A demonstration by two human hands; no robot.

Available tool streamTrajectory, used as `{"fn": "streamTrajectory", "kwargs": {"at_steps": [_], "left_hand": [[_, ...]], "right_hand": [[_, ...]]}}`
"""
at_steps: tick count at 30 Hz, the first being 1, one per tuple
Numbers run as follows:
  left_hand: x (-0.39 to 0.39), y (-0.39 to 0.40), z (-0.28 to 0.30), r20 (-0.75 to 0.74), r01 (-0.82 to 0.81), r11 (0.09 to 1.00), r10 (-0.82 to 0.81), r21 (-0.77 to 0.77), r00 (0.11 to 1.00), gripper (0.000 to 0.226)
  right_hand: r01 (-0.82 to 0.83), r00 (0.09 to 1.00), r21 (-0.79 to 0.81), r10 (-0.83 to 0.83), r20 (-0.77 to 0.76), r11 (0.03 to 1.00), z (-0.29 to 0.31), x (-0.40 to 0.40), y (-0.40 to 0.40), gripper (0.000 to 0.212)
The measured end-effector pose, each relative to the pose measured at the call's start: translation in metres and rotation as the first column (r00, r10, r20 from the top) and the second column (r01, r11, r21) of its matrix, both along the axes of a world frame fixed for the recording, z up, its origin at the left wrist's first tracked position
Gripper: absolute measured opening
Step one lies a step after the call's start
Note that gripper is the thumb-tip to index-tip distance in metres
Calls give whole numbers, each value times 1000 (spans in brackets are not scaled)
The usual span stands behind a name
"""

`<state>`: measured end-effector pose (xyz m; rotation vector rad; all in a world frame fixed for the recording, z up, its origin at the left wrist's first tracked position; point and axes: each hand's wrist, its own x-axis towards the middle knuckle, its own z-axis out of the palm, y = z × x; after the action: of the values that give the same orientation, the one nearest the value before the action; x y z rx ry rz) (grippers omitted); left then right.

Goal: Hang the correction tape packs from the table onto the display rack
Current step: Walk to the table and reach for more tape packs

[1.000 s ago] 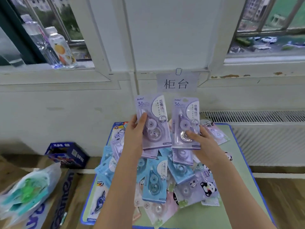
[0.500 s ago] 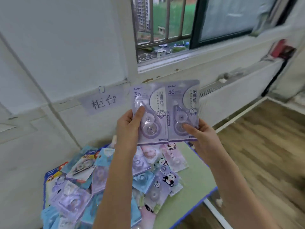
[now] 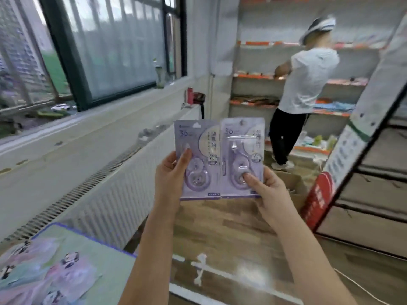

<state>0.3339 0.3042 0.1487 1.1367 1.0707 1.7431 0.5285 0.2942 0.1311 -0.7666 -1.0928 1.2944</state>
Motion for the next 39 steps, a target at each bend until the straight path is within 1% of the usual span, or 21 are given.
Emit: {"fn": "streamTrajectory", "kwargs": {"at_steps": [2, 3, 4, 6, 11, 13, 15, 17, 18, 19, 21, 22, 23, 24, 26, 27, 29, 31, 33, 37, 39], "left_hand": [[63, 15, 0, -44, 77, 997, -77, 6, 996, 17], [94, 22, -1, -73, 113, 994, -112, 9, 991, 21], [125, 28, 0, -95, 148, 989, -146, 19, 985, 26], [186, 37, 3, -101, 224, 974, -220, 35, 970, 33], [319, 52, 7, -59, 453, 891, -453, 3, 890, 15], [364, 61, 7, -42, 523, 852, -523, -4, 851, 21], [408, 71, 8, -32, 572, 820, -572, 6, 820, 36], [450, 81, 8, -54, 628, 778, -626, 24, 778, 50], [471, 88, 7, -62, 655, 755, -652, 36, 756, 48], [491, 96, 6, -61, 677, 735, -674, 44, 736, 44], [532, 116, 5, -67, 705, 707, -702, 53, 709, 52], [552, 127, 4, -74, 714, 698, -710, 58, 700, 62], [572, 140, 4, -86, 720, 690, -715, 69, 694, 65], [591, 152, 6, -96, 730, 678, -724, 83, 683, 62], [627, 176, 11, -87, 744, 663, -739, 79, 668, 57], [644, 186, 14, -80, 747, 659, -743, 84, 665, 49], [676, 207, 20, -94, 755, 649, -749, 95, 655, 39], [707, 228, 25, -114, 751, 651, -742, 113, 661, 42], [737, 246, 27, -119, 748, 652, -739, 120, 663, 43], [796, 277, 29, -125, 732, 671, -722, 118, 681, 30], [820, 292, 27, -127, 726, 676, -715, 129, 688, 47]], "right_hand": [[70, 997, 14, -71, 19, 997, 5, 64, -5, 52], [110, 993, 17, -111, 29, 994, 7, 94, -9, 43], [151, 988, 25, -152, 38, 988, 7, 124, -11, 42], [246, 968, 24, -247, 49, 969, 8, 180, -18, 43], [441, 893, 46, -443, 81, 896, 9, 295, -36, 34], [512, 854, 50, -515, 75, 857, 9, 335, -39, 32], [576, 814, 56, -578, 49, 816, 4, 373, -37, 34], [619, 782, 63, -622, 41, 782, 2, 408, -33, 48], [641, 764, 63, -644, 47, 765, 1, 425, -30, 49], [665, 743, 61, -667, 49, 745, -1, 443, -25, 42], [698, 712, 70, -701, 40, 712, -1, 478, -13, 34], [711, 698, 79, -715, 44, 699, 0, 496, -5, 35], [726, 681, 86, -731, 50, 682, 0, 514, 4, 42], [739, 666, 89, -744, 49, 667, 2, 532, 14, 50], [765, 638, 80, -769, 37, 639, 9, 568, 33, 55], [773, 628, 86, -777, 38, 629, 12, 586, 43, 60], [776, 623, 93, -781, 48, 624, 18, 617, 63, 80], [775, 624, 90, -780, 44, 625, 20, 647, 85, 86], [780, 618, 77, -784, 56, 621, 22, 673, 104, 81], [774, 628, 52, -776, 59, 631, 18, 725, 135, 48], [766, 639, 43, -767, 65, 642, 15, 749, 150, 42]]}}
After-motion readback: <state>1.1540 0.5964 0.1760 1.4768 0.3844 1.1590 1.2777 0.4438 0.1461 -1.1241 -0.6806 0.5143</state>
